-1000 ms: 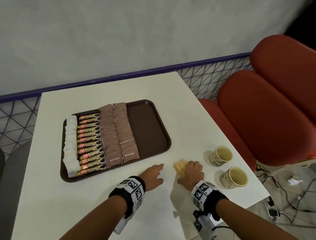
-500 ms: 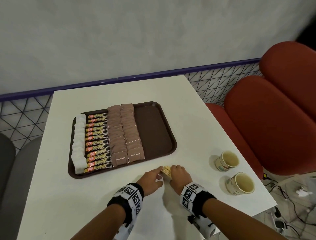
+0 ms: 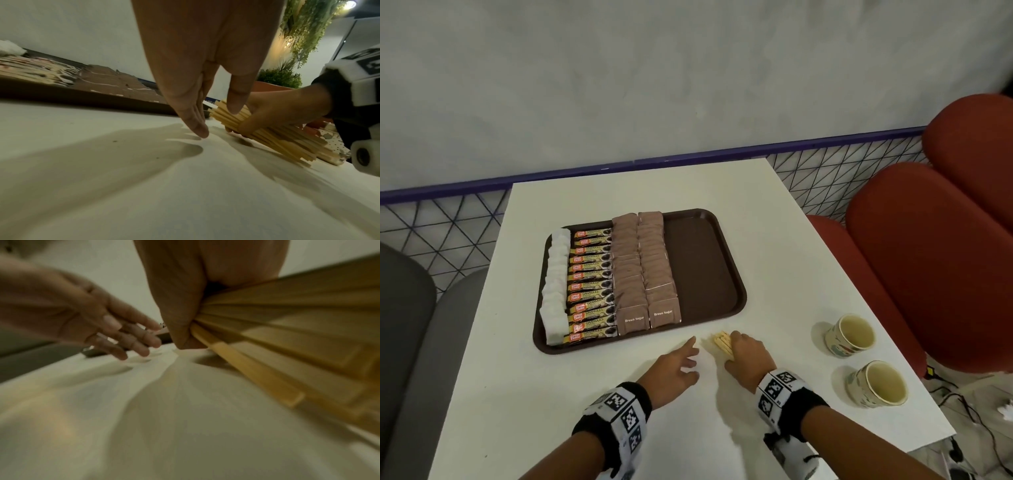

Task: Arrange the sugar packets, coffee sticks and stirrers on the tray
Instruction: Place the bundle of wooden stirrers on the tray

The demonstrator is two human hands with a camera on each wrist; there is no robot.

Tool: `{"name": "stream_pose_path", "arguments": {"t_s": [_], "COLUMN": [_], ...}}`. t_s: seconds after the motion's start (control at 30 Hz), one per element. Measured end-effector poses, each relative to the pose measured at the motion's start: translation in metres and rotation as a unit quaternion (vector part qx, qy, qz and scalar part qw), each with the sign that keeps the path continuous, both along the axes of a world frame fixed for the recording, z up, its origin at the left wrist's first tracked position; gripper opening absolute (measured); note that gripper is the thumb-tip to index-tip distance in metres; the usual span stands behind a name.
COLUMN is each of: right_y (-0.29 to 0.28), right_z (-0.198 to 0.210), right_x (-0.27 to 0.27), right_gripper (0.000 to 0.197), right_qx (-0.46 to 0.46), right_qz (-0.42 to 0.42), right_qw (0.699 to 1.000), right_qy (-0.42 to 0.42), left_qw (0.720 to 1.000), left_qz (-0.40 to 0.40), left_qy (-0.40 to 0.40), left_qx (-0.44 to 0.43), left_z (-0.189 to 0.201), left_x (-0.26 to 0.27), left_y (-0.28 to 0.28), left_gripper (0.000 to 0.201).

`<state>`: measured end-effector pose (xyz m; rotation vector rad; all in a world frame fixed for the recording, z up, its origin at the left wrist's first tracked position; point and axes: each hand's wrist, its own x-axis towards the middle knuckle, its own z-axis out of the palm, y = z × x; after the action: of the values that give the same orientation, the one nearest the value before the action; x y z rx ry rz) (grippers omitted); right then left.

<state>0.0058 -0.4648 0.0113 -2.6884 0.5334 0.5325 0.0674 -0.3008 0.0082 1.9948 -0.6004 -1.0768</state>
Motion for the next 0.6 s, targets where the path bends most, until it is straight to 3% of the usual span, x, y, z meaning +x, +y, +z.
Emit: {"name": "stream_pose_path", "arguments": {"t_s": [0.13, 0.23, 0.37, 0.47, 0.6], "right_y": [0.014, 0.031, 0.057, 0.078, 0.090], "right_z": [0.024, 0.043, 0.057, 0.058, 0.056], "right_x": [0.014, 0.037, 0.067, 0.074, 0.079], "right_gripper": [0.026, 0.009, 0.015, 0.016, 0.023], "right_qx": [0.150, 0.358, 0.520, 0.561, 0.577], "right_qz": [-0.038, -0.083, -0.116, -0.122, -0.109], "right_qw": [0.983, 0.912, 0.826, 0.802, 0.801], "right_qy": [-0.097, -0.179, -0.185, -0.166, -0.115], "left_qw": [0.998, 0.995, 0.984, 0.970, 0.965], "left_qz": [0.048, 0.079, 0.122, 0.176, 0.199], "left_qy": [0.014, 0.040, 0.051, 0.061, 0.064], "left_qx": [-0.024, -0.047, -0.115, -0.154, -0.162], "left_z": [0.009, 0.016, 0.026, 0.036, 0.040], "left_x": [0.002, 0.005, 0.013, 0.017, 0.020], "left_y": [0.027, 0.035, 0.035, 0.034, 0.039], "left_gripper": [0.070, 0.081, 0.099, 0.073, 0.055]}}
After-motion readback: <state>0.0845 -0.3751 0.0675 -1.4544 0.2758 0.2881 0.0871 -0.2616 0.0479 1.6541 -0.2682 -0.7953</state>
